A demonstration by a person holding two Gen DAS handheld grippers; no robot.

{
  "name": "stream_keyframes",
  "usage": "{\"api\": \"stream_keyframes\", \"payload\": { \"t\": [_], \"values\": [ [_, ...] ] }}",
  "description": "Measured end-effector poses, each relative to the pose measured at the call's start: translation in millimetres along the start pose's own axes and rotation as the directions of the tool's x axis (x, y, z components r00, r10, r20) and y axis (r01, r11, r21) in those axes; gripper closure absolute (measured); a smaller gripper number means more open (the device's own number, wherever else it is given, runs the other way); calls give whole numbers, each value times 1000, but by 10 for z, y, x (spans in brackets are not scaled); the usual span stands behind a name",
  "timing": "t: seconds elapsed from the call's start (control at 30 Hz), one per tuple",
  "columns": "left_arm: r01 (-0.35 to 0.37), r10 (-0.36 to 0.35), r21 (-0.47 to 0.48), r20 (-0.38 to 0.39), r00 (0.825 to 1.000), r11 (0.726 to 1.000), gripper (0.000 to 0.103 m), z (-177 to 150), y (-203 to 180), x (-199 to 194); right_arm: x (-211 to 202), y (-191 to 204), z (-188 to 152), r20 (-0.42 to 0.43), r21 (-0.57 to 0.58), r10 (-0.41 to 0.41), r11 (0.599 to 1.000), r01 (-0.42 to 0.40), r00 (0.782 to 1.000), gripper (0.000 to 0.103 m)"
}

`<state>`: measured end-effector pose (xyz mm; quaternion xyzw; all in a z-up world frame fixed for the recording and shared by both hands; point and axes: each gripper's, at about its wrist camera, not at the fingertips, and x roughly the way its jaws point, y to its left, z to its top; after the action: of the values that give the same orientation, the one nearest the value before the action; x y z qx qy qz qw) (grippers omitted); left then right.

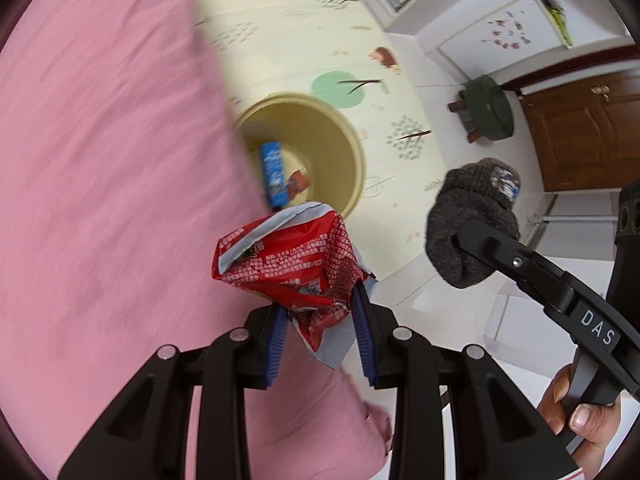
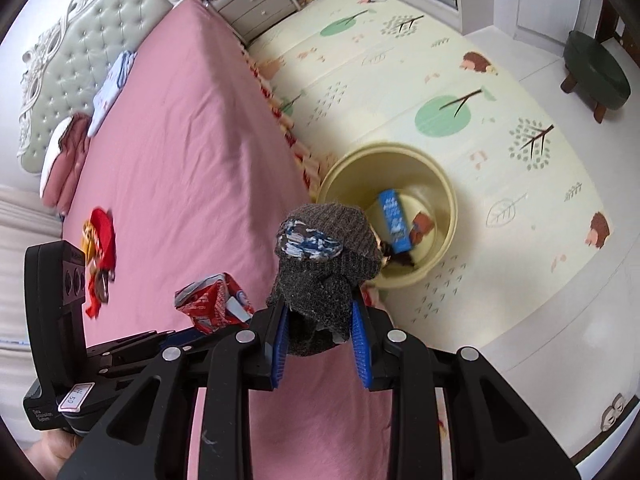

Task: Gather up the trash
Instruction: 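Carry the wrapper and glove over the yellow bin and open both tools, then move both open tools back to the items on the pink bed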

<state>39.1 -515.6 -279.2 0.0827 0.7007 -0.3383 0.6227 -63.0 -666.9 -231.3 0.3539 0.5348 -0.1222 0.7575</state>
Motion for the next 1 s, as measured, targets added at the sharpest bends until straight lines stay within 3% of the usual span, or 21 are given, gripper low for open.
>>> {"api": "stream_keyframes", "payload": {
  "t": [0.13,0.17,0.2,0.27,0.3,0.6,1.0],
  "values": [
    [39,-39,23,16,999,999,69,309,-128,53,-54,-86,293,31,16,-3,1000,3,1000,73],
    [51,-52,29,21,998,998,63,401,-162,48,-56,-95,345,38,17,-10,1000,10,999,68],
    [55,-56,34,27,998,998,49,457,-178,47,-66,-109,409,47,21,-21,1000,20,999,60],
    [39,-41,47,48,998,998,32,540,-184,17,-75,-154,514,62,30,-26,999,24,998,54],
    [23,-26,54,56,998,998,30,574,-185,8,-79,-176,560,68,36,-29,999,27,997,53],
    [-21,20,30,43,999,999,30,543,15,-15,8,-177,618,58,76,-5,997,1,998,53],
    [-18,20,-32,74,997,999,30,176,433,-324,105,425,344,3,-12,26,1000,-26,1000,53]
  ]
}}
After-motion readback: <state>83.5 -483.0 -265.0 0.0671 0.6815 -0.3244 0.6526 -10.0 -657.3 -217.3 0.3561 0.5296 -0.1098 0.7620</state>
